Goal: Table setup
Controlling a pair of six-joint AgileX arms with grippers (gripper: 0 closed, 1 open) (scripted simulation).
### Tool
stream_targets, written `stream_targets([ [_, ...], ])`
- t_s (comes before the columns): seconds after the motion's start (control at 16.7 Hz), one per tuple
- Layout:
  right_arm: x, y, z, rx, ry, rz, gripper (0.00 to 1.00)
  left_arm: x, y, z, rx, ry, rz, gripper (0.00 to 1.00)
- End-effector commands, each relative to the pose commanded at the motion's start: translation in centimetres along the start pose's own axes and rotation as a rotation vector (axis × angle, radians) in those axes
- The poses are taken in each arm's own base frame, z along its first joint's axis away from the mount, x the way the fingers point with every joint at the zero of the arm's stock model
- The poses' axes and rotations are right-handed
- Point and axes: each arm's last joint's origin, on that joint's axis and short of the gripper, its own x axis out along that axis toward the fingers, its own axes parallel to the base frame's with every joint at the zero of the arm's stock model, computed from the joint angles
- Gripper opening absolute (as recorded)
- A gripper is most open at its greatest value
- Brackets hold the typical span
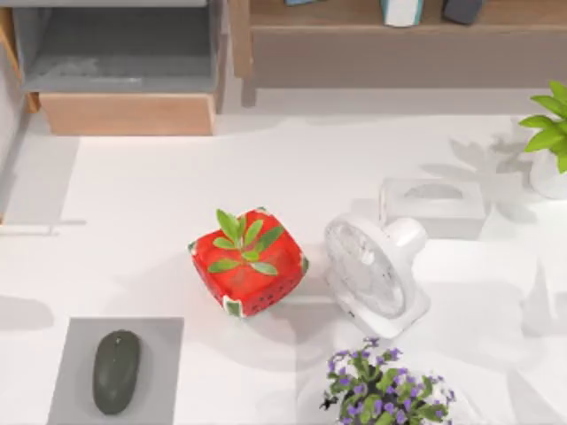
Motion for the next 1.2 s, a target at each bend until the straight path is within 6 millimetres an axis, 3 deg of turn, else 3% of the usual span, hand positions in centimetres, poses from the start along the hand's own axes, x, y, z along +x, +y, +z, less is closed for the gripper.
stream_targets([
  [0.42, 0.0, 0.0, 0.0, 0.000, 0.000, 0.000, 1.00, 0.0, -0.4, 0.0, -0.018, 0.003, -0.018, 0.00],
  [0.9, 0.0, 0.0, 0.0, 0.000, 0.000, 0.000, 1.00, 6.0, -0.3, -0.2, -0.014, 0.003, -0.011, 0.00],
  [1.2, 0.0, 0.0, 0.0, 0.000, 0.000, 0.000, 1.00, 6.1, -0.6, -0.2, -0.024, 0.007, -0.025, 0.00],
])
